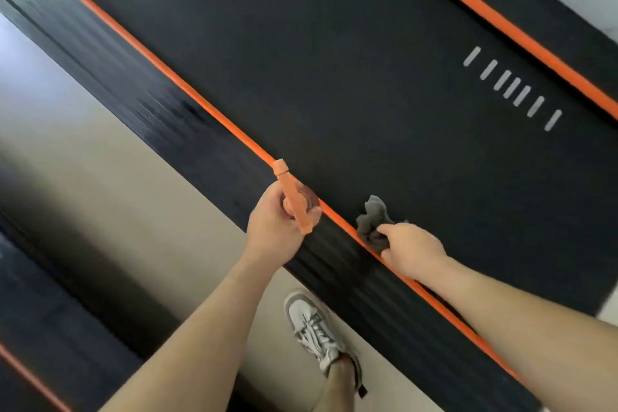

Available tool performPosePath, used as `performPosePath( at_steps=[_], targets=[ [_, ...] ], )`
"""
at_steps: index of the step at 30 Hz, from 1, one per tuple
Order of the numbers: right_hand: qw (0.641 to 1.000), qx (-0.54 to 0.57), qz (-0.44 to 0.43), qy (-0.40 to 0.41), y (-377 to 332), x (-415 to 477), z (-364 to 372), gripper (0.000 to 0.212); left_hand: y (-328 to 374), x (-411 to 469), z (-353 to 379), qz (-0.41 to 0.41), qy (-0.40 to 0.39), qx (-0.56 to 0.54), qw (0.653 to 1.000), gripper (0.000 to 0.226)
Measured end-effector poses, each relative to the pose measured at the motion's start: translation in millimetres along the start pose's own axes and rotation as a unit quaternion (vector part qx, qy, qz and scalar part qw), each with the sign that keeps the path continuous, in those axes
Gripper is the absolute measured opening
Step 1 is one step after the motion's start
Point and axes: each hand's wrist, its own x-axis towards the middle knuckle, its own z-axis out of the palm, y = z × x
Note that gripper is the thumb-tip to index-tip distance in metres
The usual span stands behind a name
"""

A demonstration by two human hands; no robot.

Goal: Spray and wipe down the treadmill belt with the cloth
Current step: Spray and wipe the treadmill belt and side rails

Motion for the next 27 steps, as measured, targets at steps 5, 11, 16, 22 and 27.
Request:
performPosePath(
  at_steps=[5,11,16,22,27],
  targets=[
    [0.974,0.201,0.090,-0.043,48.6,-24.7,-16.9,0.037,-4.0,-35.5,2.7,0.014,-0.033,0.082,0.996,0.032],
    [0.945,0.291,-0.084,0.120,41.9,2.3,-4.9,0.065,-11.3,-74.3,62.4,0.053,-0.046,0.186,0.980,0.024],
    [0.981,0.147,-0.093,0.089,99.5,-32.7,91.5,0.068,-2.9,-110.5,125.7,0.080,-0.066,0.197,0.975,0.025],
    [0.962,0.245,0.117,0.042,227.7,-119.4,181.7,0.059,9.9,-165.4,179.0,0.099,-0.141,0.193,0.966,0.045],
    [0.594,0.759,0.264,0.048,263.4,-132.0,159.5,0.044,10.0,-189.1,214.7,0.105,-0.186,0.211,0.954,0.047]
  ],
)
